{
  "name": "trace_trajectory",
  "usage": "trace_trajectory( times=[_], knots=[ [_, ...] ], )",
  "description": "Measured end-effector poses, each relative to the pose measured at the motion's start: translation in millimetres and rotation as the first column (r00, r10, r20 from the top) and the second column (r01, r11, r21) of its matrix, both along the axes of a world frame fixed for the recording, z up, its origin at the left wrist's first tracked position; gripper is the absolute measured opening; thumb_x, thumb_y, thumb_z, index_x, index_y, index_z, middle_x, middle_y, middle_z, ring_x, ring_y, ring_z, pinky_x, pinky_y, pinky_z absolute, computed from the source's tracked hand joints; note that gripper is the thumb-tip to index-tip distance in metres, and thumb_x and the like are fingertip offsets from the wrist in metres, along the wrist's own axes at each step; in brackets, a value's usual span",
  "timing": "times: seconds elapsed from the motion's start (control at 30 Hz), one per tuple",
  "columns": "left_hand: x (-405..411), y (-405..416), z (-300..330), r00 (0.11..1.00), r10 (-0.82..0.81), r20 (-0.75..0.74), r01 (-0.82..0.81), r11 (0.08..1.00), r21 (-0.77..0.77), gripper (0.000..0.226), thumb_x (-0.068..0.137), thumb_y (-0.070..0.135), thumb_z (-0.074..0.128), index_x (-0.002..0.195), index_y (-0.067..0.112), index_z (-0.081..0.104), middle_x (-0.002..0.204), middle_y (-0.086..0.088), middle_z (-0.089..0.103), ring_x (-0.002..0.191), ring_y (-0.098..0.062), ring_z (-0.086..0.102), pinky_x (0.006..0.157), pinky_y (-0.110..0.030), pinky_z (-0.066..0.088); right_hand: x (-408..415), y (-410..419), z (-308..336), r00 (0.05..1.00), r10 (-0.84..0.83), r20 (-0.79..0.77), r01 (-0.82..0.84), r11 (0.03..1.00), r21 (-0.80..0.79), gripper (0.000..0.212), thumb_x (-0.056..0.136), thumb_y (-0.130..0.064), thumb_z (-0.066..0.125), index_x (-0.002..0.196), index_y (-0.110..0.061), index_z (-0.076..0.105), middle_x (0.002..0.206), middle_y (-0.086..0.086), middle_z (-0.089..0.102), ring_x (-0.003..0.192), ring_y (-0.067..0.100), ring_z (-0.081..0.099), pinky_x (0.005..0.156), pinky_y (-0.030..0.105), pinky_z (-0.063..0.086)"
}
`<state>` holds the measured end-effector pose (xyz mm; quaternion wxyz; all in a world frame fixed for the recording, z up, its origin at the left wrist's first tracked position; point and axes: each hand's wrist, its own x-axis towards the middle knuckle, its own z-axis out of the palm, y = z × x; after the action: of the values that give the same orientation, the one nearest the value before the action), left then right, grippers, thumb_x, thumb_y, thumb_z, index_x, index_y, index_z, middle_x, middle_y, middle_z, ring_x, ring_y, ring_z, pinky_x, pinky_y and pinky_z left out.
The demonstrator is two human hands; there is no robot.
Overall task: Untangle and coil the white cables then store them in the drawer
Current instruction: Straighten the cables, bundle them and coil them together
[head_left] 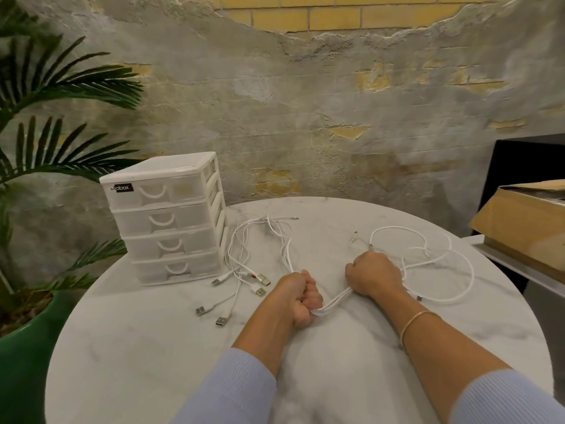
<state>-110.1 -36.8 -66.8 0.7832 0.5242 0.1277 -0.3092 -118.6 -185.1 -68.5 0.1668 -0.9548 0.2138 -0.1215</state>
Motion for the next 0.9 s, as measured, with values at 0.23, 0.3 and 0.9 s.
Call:
trace_trajectory(
  times=[0.23,0.3,0.9],
  knots=[
    [-6.4,2.2,5.7,0.998,-0.050,-0.032,0.049,0.999,-0.018,0.041,0.099,0.004,0.025,0.060,0.015,0.032,0.031,0.004,0.018,0.019,-0.008,0.015,0.022,-0.014,0.008,4.1,-4.0,0.9,0.999,0.030,0.035,-0.029,0.999,-0.035,0.044,0.094,-0.043,0.037,0.103,-0.011,0.068,0.116,0.011,0.063,0.108,0.029,0.057,0.086,0.034,0.044],
    [-6.8,2.7,6.8,0.997,-0.069,-0.038,0.068,0.998,-0.010,0.042,0.100,0.007,0.026,0.060,0.014,0.034,0.032,0.005,0.018,0.020,-0.007,0.015,0.022,-0.015,0.009,5.1,-5.5,1.1,0.996,0.066,0.054,-0.064,0.997,-0.040,0.044,0.093,-0.046,0.038,0.087,-0.013,0.067,0.109,0.011,0.065,0.104,0.030,0.058,0.084,0.033,0.044],
    [-13.3,4.5,12.9,0.902,-0.421,0.097,0.416,0.907,0.069,0.029,0.100,0.031,0.042,0.076,0.015,0.046,0.035,0.008,0.021,0.023,-0.001,0.018,0.025,-0.010,0.010,21.5,14.5,33.9,0.954,0.237,0.185,-0.195,0.956,-0.217,0.046,0.092,-0.052,0.038,0.062,-0.019,0.047,0.085,0.008,0.065,0.090,0.029,0.060,0.069,0.030,0.037]
  ],
)
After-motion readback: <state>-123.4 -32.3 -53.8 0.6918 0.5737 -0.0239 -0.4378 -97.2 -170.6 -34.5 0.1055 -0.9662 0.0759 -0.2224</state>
